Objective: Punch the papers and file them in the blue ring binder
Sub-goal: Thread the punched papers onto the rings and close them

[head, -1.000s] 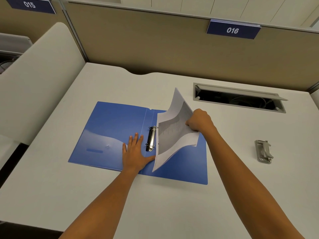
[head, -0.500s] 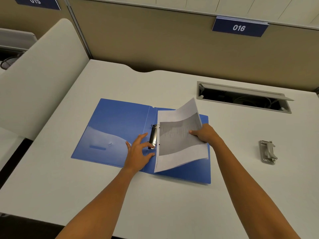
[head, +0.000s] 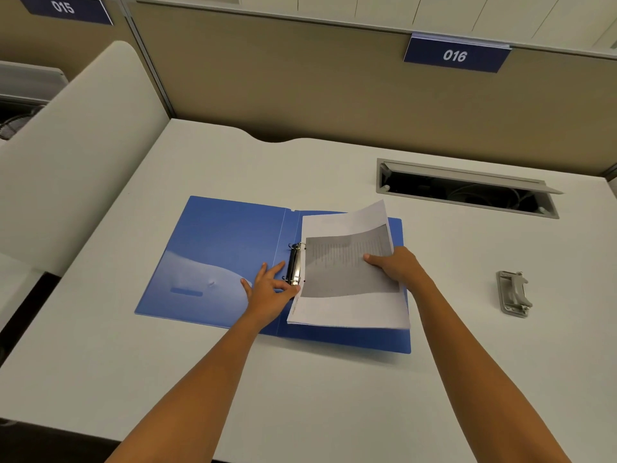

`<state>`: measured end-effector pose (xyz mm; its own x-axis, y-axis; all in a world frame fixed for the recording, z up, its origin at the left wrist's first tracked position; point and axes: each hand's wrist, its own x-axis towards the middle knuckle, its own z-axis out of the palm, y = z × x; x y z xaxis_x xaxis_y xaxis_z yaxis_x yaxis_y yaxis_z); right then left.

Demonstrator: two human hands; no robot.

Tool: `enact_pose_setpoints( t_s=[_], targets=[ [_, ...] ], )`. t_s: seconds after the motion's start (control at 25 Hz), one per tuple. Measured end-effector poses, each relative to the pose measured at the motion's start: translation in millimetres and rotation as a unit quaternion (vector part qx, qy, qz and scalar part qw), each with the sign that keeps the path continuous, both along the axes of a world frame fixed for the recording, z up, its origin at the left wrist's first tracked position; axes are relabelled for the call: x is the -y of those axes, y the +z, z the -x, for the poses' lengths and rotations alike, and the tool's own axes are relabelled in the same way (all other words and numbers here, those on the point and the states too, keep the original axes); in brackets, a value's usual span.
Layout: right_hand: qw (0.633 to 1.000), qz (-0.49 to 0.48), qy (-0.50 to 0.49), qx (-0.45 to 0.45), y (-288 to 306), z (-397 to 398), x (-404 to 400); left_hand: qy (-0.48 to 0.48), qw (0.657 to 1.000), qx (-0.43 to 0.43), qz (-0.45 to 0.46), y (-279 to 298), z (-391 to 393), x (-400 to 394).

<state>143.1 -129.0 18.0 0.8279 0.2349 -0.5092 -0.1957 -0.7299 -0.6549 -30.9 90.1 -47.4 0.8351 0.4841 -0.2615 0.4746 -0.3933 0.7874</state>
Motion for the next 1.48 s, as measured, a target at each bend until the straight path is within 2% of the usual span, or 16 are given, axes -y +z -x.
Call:
enact_pose_setpoints(
  t_s=[0.08, 0.16, 0.2, 0.24, 0.28, 0.36, 0.4, 0.48, 0.68, 0.88, 1.12, 1.48],
  targets=[
    [0.993, 0.097, 0.006, 0.068, 4, 5, -3, -0.005, 1.000, -0.014, -0.002, 1, -2, 2],
    [0.964, 0.200, 0.029, 0.170, 14, 20, -12, -0.006, 0.999, -0.044, -0.010, 4, -7, 5],
    [0.953, 0.205, 0.055, 0.217, 20, 31, -19, -0.004, 0.998, -0.061, -0.012, 6, -9, 7],
    [0.952, 0.166, 0.093, 0.238, 25, 46, -26, -0.004, 0.997, -0.075, -0.010, 7, -10, 8],
    [0.958, 0.105, 0.147, 0.222, 28, 63, -33, -0.005, 0.996, -0.085, -0.004, 8, -12, 8],
    [0.950, 0.031, 0.271, 0.149, 33, 101, -41, -0.008, 0.995, -0.094, 0.015, 11, -14, 6],
    [0.937, 0.032, 0.322, 0.133, 32, 117, -42, -0.007, 0.995, -0.094, 0.027, 15, -14, 5],
    [0.910, 0.055, 0.380, 0.159, 22, 136, -42, 0.000, 0.994, -0.099, 0.051, 20, -13, 4],
    [0.908, 0.100, 0.327, 0.242, 18, 144, -44, 0.006, 0.988, -0.124, 0.087, 22, -10, -2],
    [0.892, 0.095, 0.342, 0.279, 32, 146, -51, 0.067, 0.978, -0.111, 0.163, 24, -11, -8],
    [0.825, 0.189, 0.436, 0.306, 28, 151, -73, 0.097, 0.968, -0.095, 0.213, 46, -6, -9],
    [0.782, 0.246, 0.477, 0.317, 24, 158, -81, 0.157, 0.959, -0.111, 0.210, 53, -15, 1]
  ],
)
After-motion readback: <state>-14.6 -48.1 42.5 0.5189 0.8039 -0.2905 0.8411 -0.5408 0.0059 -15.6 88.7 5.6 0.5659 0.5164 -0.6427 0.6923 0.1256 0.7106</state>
